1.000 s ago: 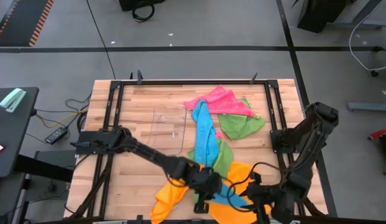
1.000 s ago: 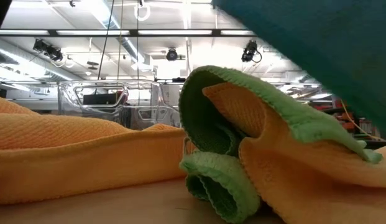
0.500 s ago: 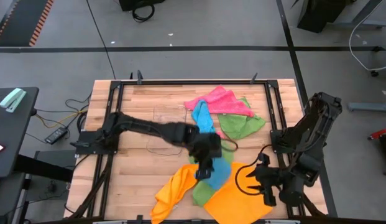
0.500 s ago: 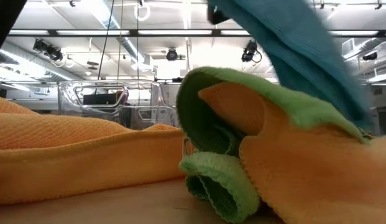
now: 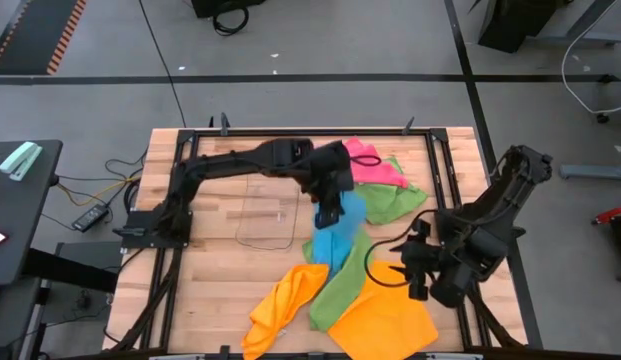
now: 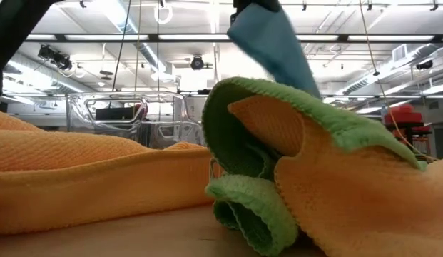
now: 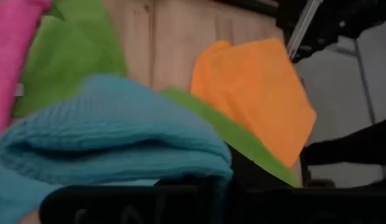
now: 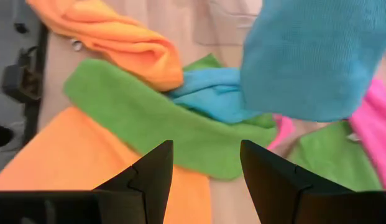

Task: Fold microfiber towels
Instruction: Fold the left blue towel

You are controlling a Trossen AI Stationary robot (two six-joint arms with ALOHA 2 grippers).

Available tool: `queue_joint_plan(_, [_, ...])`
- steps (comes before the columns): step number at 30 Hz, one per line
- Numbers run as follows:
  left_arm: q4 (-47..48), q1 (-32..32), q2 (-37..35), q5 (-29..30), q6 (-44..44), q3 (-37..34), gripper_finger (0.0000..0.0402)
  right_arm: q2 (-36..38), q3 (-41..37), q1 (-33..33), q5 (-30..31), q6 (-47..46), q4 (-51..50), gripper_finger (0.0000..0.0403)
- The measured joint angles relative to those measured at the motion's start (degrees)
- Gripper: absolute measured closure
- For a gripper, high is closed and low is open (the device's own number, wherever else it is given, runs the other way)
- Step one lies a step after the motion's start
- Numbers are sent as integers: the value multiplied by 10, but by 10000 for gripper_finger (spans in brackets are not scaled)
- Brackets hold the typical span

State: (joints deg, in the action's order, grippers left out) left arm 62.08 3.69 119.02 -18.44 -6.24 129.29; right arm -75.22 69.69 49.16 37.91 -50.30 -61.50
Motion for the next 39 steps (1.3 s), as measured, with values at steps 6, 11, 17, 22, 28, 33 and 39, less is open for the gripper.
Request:
queue_joint_plan(6, [51,23,0,0,54,27,384,33,0,-28,33,9,-42,207])
queue_joint_plan(11, [77,5,0,76,106,32,376,72,0,-50,60,20,-49,207])
queue_joint_plan(17, [82,-11,0,162,178,32,390,91,0,-76,61,44,-49,207])
queue_joint_plan(22, [85,-38,7,187,200,32,369,88,0,-79,60,45,-49,207])
queue_joint_plan(28, [75,-99,43,188,228,32,384,87,-1,-79,59,43,-45,207])
queue_joint_plan(33, [69,-153,75,189,254,32,387,87,-1,-78,57,36,-45,207])
queue_joint_plan(39, [68,-197,101,183,255,32,366,87,-1,-77,57,31,-43,207])
